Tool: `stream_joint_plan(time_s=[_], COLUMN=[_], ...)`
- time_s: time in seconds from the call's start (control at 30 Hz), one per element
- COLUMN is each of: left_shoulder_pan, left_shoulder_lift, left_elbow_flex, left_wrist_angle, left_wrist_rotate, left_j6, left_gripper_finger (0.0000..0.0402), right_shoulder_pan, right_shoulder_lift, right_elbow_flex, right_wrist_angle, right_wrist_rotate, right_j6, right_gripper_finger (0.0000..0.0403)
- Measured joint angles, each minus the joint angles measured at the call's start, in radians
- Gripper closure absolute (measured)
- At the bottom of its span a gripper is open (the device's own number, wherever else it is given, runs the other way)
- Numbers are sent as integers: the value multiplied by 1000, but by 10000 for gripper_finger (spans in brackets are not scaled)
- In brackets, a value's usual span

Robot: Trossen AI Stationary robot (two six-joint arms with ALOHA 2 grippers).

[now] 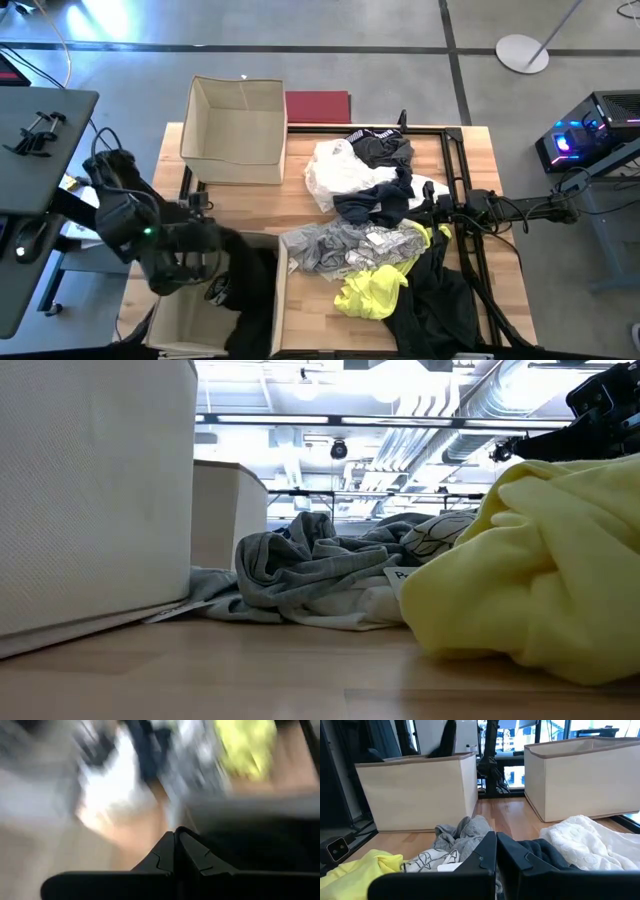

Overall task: Sort clothes
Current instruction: Put the black boxer into the bottom laundry organizer

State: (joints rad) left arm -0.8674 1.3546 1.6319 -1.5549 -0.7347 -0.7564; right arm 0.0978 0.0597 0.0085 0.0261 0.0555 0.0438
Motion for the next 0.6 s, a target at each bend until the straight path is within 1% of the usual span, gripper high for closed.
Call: stream_joint_plan(time_s=[0.07, 0.1, 0.17, 0.23, 0.33, 0.43, 0.6], left_shoulder_pan=[1, -7, -26, -40, -40, -13, 77], left_shoulder_lift=[-11, -11, -11, -12, -10, -11, -10], left_elbow_flex=[-53, -75, -119, -173, -277, -411, -663], left_wrist_angle=[4, 11, 56, 168, 397, 597, 814], left_wrist_rotate=[127, 163, 197, 206, 261, 308, 472], left_j6=[-109, -163, -230, -226, -145, -81, -112], left_gripper_finger=[401, 401, 401, 401, 401, 401, 401], right_shoulder_pan=[0, 0, 0, 0, 0, 0, 0], right_shoulder_lift=[0, 0, 0, 0, 0, 0, 0], right_elbow_flex=[0, 0, 0, 0, 0, 0, 0], right_wrist_angle=[0, 0, 0, 0, 0, 0, 0], right_wrist_rotate=[0, 0, 0, 0, 0, 0, 0], right_j6=[0, 0, 0, 0, 0, 0, 0], right_gripper_finger=[402, 402, 402, 402, 402, 402, 402])
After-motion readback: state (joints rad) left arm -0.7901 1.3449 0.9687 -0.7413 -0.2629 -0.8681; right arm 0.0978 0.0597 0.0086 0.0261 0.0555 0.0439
